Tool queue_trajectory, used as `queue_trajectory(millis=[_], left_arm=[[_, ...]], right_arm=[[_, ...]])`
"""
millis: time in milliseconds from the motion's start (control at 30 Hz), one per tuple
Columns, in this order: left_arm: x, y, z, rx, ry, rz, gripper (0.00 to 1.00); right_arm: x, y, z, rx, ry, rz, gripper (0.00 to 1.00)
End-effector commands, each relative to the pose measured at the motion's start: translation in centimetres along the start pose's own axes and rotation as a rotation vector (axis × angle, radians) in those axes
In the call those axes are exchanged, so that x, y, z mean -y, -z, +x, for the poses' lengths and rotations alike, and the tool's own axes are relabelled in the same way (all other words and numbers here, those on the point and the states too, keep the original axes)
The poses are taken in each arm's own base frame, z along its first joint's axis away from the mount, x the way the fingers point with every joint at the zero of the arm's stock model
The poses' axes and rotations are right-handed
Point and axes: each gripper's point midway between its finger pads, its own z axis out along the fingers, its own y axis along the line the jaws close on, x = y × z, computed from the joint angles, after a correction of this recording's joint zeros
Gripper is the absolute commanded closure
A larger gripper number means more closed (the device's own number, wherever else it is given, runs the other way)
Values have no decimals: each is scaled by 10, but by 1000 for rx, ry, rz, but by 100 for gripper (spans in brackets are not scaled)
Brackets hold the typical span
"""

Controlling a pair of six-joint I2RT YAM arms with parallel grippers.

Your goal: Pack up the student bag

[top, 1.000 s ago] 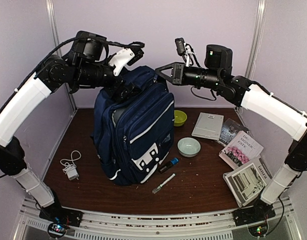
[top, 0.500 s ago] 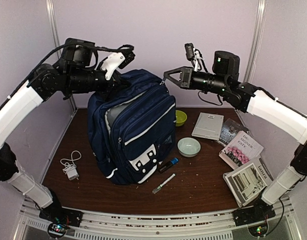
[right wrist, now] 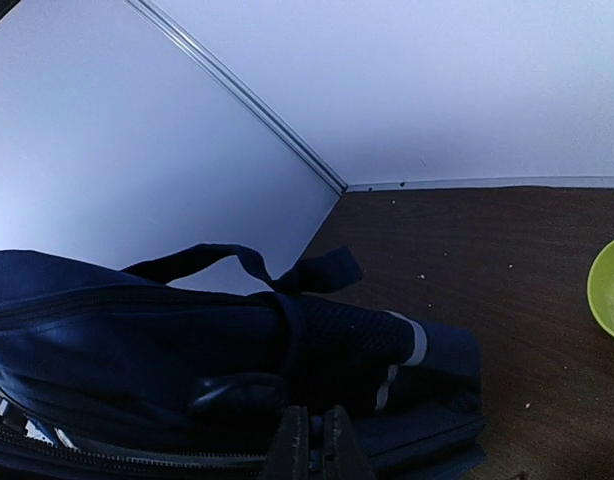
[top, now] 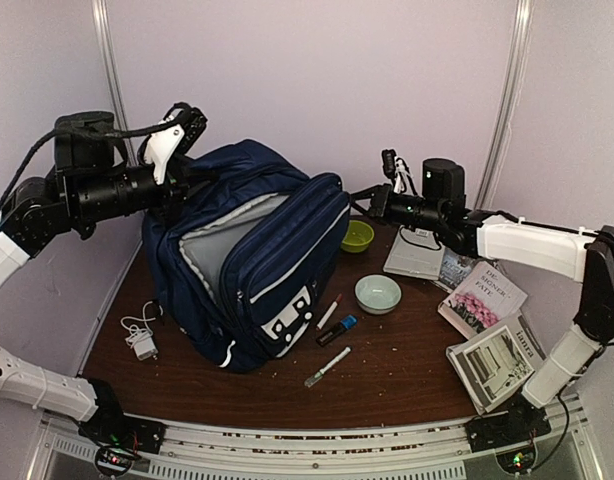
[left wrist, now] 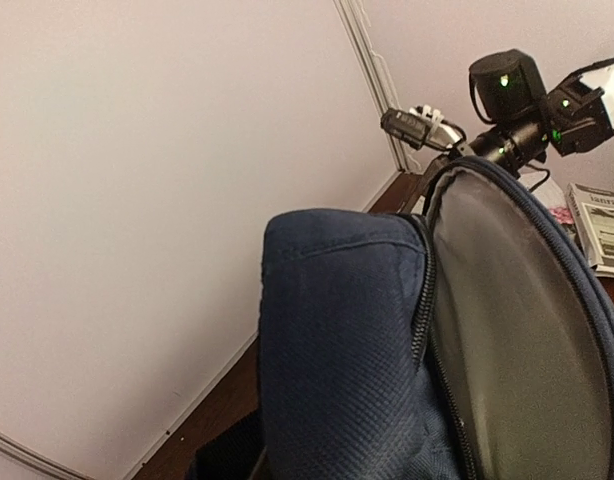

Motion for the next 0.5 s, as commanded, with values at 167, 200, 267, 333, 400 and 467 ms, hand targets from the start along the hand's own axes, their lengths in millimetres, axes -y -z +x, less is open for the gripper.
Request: queue_trajectory(millis=[167,200,267,333,400,467], left_arm=[[-52,83,-105,459,105,-175,100],[-55,84,-103,454,105,-192,100],[-57,86,-101,458,108,-215,100],[-65,85,-95,439,128,-262,100],[-76,78,-83,383,171,-336,100],[-84,67,-68,330,215,-395,100]], right_arm=[[92,-22,16,17,-39,265,100],[96,-22,18,13,-23,281,100],[101,-21,22,1,-15,302,100],[101,-21,22,-15,-4,304,100],[89,-20,16,-27,20,281,92],[74,-12,1,-14,57,276,72]])
